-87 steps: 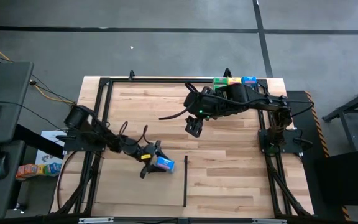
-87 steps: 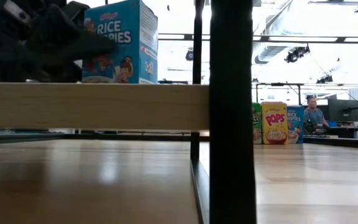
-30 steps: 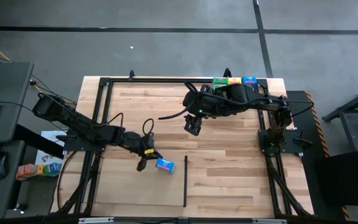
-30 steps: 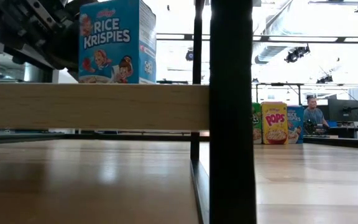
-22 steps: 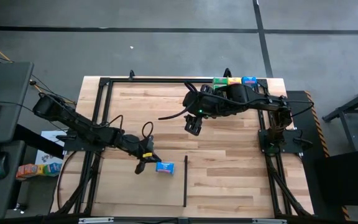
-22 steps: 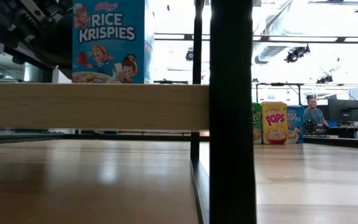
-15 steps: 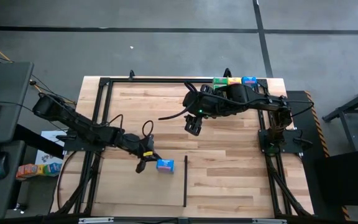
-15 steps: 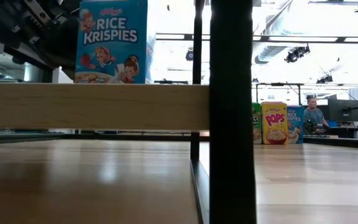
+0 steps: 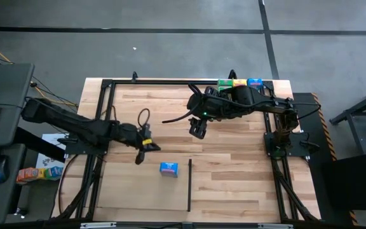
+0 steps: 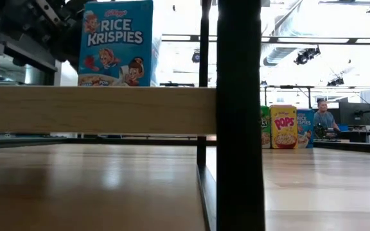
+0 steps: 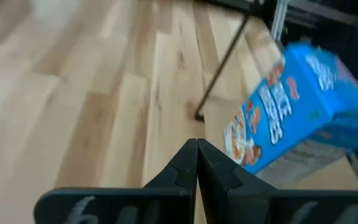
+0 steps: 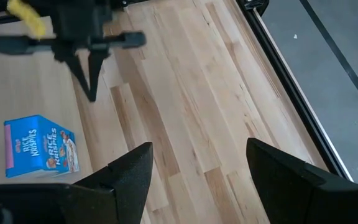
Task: Stack cereal on shelf
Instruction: Put the bottom blue cereal box on the shelf
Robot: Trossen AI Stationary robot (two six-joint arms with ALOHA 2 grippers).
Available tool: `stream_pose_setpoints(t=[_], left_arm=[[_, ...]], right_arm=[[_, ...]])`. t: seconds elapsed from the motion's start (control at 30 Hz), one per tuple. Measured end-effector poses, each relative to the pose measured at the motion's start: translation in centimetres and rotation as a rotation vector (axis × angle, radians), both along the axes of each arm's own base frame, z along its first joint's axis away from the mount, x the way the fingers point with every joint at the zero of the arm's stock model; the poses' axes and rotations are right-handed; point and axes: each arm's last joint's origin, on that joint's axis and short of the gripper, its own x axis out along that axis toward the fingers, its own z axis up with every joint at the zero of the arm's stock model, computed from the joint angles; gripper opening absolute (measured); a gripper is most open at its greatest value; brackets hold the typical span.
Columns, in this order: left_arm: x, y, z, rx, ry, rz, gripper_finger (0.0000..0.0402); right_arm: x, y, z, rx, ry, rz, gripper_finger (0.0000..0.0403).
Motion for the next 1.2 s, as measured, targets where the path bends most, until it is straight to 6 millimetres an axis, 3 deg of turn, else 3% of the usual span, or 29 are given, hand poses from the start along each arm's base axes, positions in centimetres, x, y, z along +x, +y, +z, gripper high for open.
stream_pose_setpoints(t=[0.67,0.97,1.2], left_arm=[[-7.6,2.1,8.1,-0.083,-0.524,0.115,0.0000],[-11.6,2.5,10.3,-0.108,-0.765,0.131,0.0000],[-13.2,2.7,10.8,-0.112,-0.847,0.130,0.0000]], right_arm=[[0.0,0.0,0.0,0.013,0.002,0.009,0.0245],[0.2,0.2,0.1,0.049,-0.021,0.035,0.0245],[0.7,0.3,0.5,0.078,-0.087,0.055,0.0245]])
